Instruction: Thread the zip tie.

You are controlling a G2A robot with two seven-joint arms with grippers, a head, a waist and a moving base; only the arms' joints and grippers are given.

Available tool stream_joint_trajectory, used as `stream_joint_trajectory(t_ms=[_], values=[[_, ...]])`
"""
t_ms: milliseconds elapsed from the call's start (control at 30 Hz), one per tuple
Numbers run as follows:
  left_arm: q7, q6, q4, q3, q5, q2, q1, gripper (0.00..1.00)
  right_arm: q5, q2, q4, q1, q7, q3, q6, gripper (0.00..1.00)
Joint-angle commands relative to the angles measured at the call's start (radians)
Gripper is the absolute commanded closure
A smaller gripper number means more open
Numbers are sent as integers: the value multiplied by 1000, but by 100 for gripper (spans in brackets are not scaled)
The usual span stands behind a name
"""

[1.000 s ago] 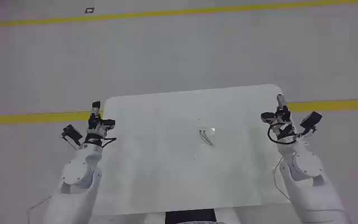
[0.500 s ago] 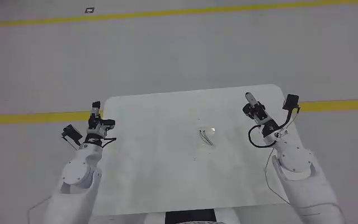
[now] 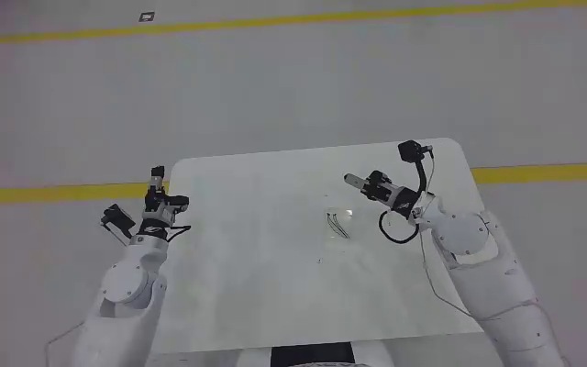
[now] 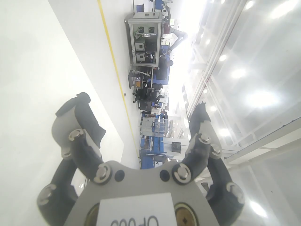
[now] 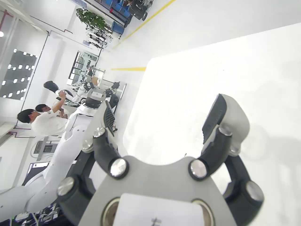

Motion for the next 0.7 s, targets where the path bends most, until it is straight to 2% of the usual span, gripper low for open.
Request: stream_joint_trajectory(t_ms=[0, 133, 200, 233, 433, 533, 667], values=[[0, 0, 0, 0, 0, 0, 0, 0, 1, 0, 0, 0, -2, 0, -1, 0], [0, 0, 0, 0, 0, 0, 0, 0, 1, 0, 0, 0, -2, 0, -1, 0], [0, 0, 0, 0, 0, 0, 0, 0, -60, 4, -14, 12, 75, -25, -17, 0], [0, 0, 0, 0, 0, 0, 0, 0, -113, 8, -19, 47, 139, -37, -12, 0], [0, 0, 0, 0, 0, 0, 0, 0, -231, 14, 3, 149, 335, -101, 19, 0], [0, 0, 0, 0, 0, 0, 0, 0, -289, 19, 4, 174, 426, -130, 23, 0], [0, 0, 0, 0, 0, 0, 0, 0, -288, 24, -5, 173, 488, -135, 7, 0]])
